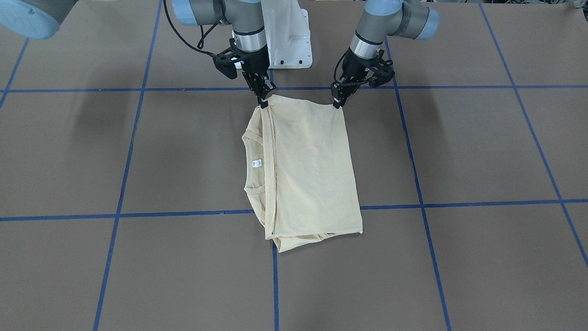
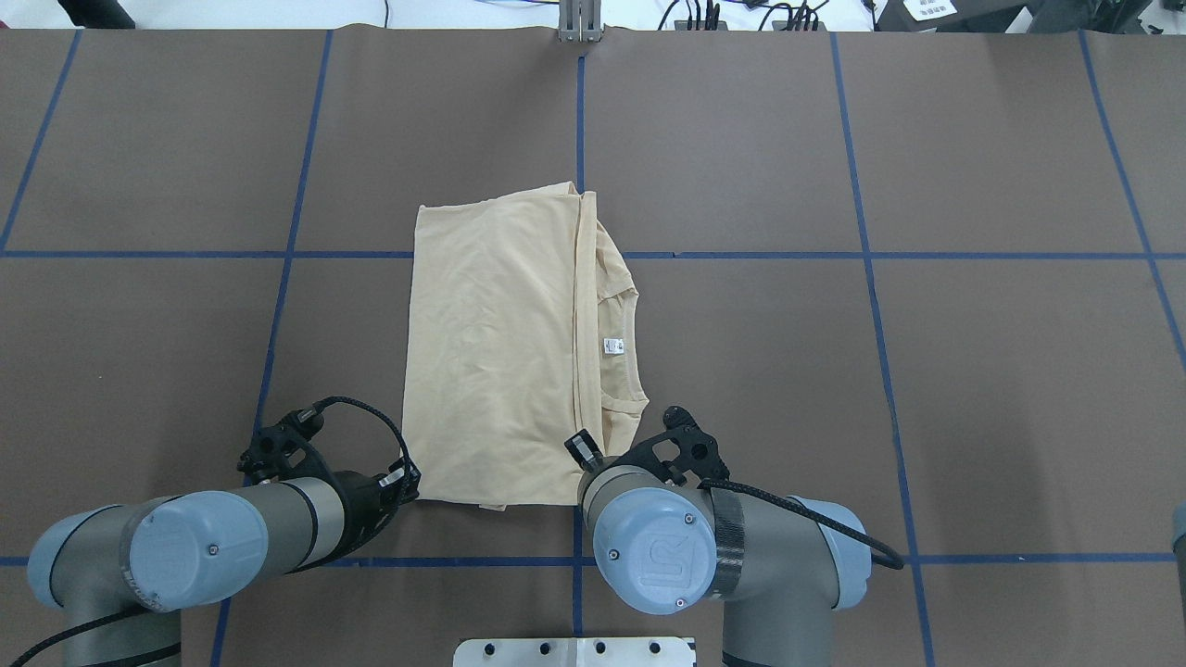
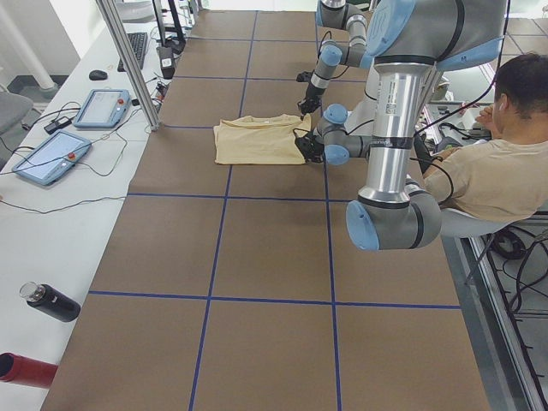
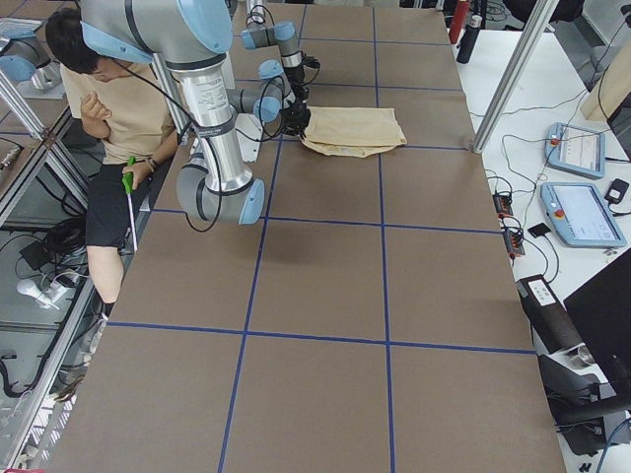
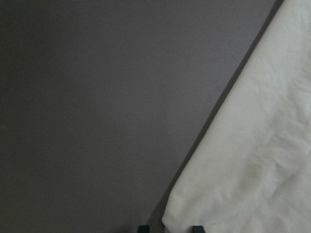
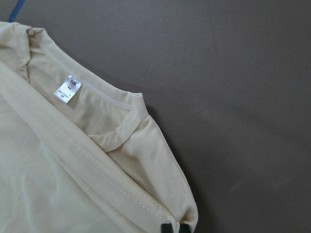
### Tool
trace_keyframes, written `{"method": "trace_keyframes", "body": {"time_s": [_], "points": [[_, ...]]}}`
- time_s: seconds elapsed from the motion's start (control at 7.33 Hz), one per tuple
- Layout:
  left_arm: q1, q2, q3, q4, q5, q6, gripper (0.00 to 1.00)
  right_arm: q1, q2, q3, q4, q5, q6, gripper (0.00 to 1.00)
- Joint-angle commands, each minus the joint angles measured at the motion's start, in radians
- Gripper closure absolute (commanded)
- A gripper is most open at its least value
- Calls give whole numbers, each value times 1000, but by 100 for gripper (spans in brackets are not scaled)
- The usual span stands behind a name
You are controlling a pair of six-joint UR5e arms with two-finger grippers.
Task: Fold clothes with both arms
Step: 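Grasp the near edge with both grippers and fold it away from the robot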
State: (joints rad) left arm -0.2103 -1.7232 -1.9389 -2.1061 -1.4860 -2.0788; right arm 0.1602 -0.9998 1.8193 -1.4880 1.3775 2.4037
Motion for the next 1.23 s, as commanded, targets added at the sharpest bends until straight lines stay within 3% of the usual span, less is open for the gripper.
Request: {"method": "trace_keyframes", "body": {"time_s": [0.0,0.27,0.55,0.68,0.82,0.95,1.09], "points": [[-1,-7,-9,0,0,3,100,1,1,2,0,0,-2,100],[-9,10,-87,27,-5,5,100,2,-28,61,-2,0,2,100],[-47,1,-240,180,-116,69,100,19,-77,190,-5,-5,5,100],[-140,-60,-217,187,-125,183,100,124,-36,181,-36,27,0,100],[-273,-164,-110,190,-172,292,100,259,54,101,-44,173,-26,100],[-370,-247,22,189,-250,359,100,332,152,-43,-38,233,-82,100],[-426,-287,102,177,-255,425,100,375,253,-219,-35,247,-150,100]]}}
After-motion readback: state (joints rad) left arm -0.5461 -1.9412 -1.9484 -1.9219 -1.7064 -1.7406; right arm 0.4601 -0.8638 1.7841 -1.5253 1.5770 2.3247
